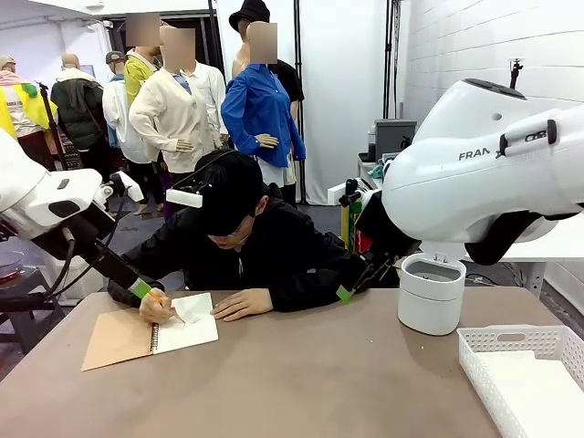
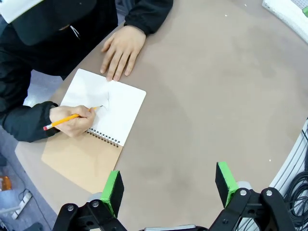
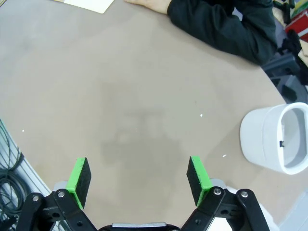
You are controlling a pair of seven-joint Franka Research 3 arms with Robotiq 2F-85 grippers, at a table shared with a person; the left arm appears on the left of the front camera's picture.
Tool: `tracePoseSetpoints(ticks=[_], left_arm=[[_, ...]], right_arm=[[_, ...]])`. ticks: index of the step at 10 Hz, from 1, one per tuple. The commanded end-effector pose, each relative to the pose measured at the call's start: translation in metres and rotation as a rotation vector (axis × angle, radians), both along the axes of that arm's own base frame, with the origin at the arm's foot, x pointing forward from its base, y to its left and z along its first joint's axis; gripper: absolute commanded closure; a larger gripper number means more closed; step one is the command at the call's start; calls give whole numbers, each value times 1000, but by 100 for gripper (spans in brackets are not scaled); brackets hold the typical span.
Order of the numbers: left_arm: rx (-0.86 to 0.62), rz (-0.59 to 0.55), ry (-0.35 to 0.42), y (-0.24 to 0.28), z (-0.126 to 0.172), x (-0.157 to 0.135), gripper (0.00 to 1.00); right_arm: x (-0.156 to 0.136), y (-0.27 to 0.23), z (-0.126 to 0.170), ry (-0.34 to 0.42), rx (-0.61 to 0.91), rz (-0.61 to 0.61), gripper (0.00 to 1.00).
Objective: Sort the paper based on its condition.
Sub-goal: If a person hands you a paper, place it in the Organizing basket , and if it's crumpled, put it in the Trash can.
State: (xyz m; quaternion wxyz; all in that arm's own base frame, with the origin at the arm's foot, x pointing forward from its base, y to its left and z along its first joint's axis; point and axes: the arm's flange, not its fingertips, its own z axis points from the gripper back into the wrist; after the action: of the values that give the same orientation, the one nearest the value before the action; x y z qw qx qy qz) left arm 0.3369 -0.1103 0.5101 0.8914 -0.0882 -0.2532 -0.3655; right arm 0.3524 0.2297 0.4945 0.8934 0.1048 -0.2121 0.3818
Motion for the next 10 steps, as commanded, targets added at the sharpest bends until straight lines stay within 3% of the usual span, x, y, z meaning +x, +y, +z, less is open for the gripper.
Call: tracePoseSetpoints(ticks=[1, 7, 10], left_arm=[[-1, -3, 28, -4, -10, 3, 0], [9, -6, 25, -4, -10, 4, 0], [-98, -73, 100, 13, 23, 5, 0]], right_arm=[[0, 1, -8, 21, -5, -15, 0], [1, -1, -5, 10, -8, -5, 0], [5, 26, 11, 25, 82, 61, 0]])
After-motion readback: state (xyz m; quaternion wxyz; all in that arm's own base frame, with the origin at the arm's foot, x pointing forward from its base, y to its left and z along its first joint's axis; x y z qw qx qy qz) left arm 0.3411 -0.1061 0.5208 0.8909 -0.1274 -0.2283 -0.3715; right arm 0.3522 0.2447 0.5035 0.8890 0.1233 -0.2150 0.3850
